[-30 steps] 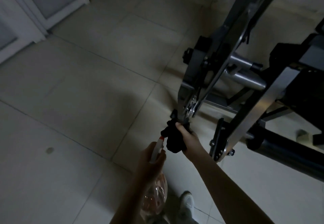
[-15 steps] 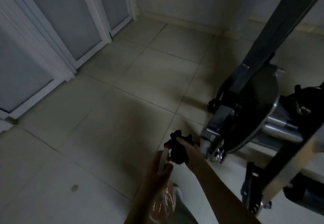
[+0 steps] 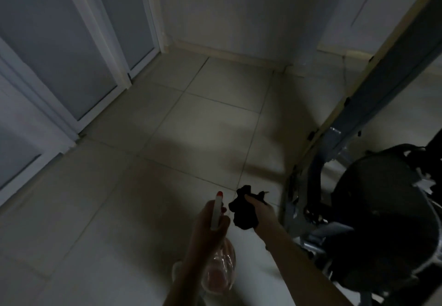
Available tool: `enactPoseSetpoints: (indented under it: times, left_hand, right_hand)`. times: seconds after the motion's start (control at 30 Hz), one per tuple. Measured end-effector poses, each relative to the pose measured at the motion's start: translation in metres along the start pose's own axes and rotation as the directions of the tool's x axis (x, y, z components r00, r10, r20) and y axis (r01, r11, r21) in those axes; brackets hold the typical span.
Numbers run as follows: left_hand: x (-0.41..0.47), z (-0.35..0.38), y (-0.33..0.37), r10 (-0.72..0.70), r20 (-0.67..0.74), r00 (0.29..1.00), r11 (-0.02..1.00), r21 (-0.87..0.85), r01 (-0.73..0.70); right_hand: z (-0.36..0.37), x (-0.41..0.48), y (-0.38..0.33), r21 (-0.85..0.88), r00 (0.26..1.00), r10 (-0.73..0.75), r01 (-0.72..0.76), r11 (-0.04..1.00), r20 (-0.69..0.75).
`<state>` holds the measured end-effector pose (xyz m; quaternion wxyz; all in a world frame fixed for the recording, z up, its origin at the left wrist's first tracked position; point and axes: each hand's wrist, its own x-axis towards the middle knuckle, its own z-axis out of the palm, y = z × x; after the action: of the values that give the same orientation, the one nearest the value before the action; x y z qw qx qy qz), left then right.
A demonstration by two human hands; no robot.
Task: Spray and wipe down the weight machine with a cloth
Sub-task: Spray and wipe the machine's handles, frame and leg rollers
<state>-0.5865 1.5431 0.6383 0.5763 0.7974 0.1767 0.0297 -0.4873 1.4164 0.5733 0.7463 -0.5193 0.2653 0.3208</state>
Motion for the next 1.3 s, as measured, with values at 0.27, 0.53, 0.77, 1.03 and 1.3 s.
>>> enactPoseSetpoints:
  times: [0.27, 0.53, 0.77, 1.03, 1.3]
  left_hand:
    - [0.139, -0.053, 0.026, 0.254, 0.197, 0.947, 0.935, 0.201, -0.293]
    - [0.275, -0.054, 0.063, 0.201, 0.361, 0.911, 0.944, 0.177, -0.279]
    - [0.428, -0.030, 0.116, 0.233, 0.469, 0.852, 0.934, 0.135, -0.330]
    - [0.589, 0.013, 0.163, 0.220, 0.551, 0.805, 0.942, 0.095, -0.323]
    - [0.764, 0.083, 0.197, 0.235, 0.745, 0.624, 0.890, 0.093, -0.446]
  right_hand:
    - [0.079, 0.050, -0.079, 0.150, 0.961, -0.096, 0.139, 0.979, -0.259]
    - [0.109, 0.135, -0.172, 0.290, 0.902, -0.102, 0.239, 0.927, -0.419]
    - [0.131, 0.219, -0.296, 0.357, 0.877, -0.069, 0.264, 0.896, -0.475]
    - [0.128, 0.314, -0.419, 0.355, 0.837, -0.057, 0.291, 0.888, -0.544]
    - [0.137, 0.410, -0.544, 0.333, 0.706, -0.023, 0.363, 0.870, -0.708]
